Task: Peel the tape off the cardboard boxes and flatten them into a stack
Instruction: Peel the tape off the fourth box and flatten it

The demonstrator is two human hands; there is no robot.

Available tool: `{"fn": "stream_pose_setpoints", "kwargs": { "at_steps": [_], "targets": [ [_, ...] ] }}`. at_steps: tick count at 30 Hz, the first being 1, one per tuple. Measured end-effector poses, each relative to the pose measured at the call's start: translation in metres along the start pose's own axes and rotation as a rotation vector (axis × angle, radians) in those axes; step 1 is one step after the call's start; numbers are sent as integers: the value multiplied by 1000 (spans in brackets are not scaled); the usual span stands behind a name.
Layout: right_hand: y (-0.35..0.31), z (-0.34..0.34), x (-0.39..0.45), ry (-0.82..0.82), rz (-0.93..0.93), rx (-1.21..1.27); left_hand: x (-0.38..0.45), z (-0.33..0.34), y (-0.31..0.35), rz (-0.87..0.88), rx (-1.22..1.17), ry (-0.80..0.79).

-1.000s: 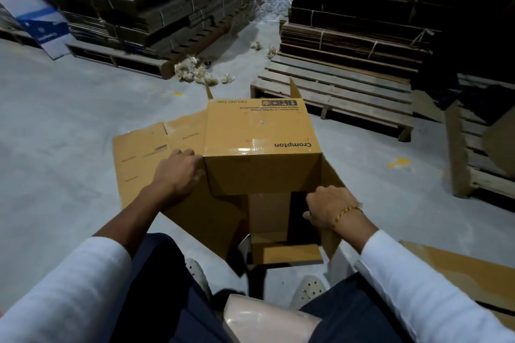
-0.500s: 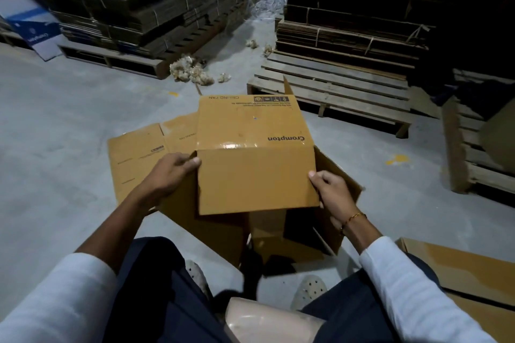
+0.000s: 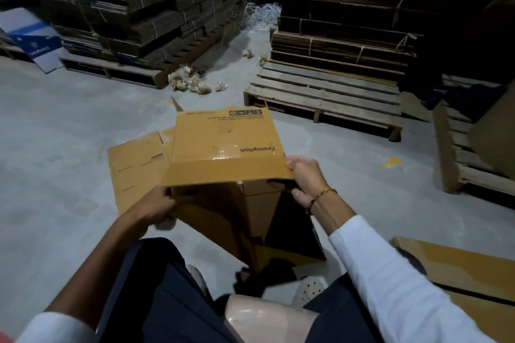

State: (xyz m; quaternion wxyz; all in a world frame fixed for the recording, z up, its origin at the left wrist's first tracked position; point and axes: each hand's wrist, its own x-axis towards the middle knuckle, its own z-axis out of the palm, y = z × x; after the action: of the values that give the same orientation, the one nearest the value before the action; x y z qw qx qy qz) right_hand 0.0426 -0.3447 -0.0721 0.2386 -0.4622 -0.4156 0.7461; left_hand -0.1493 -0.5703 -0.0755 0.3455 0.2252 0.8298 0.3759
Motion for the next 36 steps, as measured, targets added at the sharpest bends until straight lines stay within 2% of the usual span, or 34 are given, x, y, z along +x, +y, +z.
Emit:
{"fn": "stream_pose_setpoints", "kwargs": {
  "at_steps": [2, 7, 11, 14, 17, 21, 23, 25, 28, 30, 32, 36],
  "targets": [
    [22, 13, 0, -5, 4, -23, -4, -5, -15, 11, -58, 64],
    [61, 35, -7, -53, 29, -75, -27, -27, -26, -86, -338, 215],
    [79, 47, -16, -133, 87, -254, -45, -53, -21, 22, -399, 187],
    [97, 55, -19, -161, 75, -493, -53, -59, -10, 67, -415, 189],
    [110, 55, -15, -194, -65, -761, -58, -52, 6, 106, -460, 173],
    [108, 39, -5, -240, -420, -1342, -56, -44, 18, 142, -523, 157],
    [104, 31, -1, -248, -494, -1482, -54, -43, 21, 153, -527, 166],
    [104, 24, 4, -292, -451, -1391, -53, -42, 25, 153, -540, 183],
    [110, 13, 4, -299, -223, -862, -55, -39, 33, 157, -546, 168],
    [119, -3, 4, -208, 19, -425, -55, -38, 35, 163, -553, 171],
    [128, -25, 6, -73, 161, -108, -55, -38, 37, 172, -553, 177],
    [148, -63, 7, 157, 336, 164, -52, -41, 38, 153, -553, 184]
  ]
}}
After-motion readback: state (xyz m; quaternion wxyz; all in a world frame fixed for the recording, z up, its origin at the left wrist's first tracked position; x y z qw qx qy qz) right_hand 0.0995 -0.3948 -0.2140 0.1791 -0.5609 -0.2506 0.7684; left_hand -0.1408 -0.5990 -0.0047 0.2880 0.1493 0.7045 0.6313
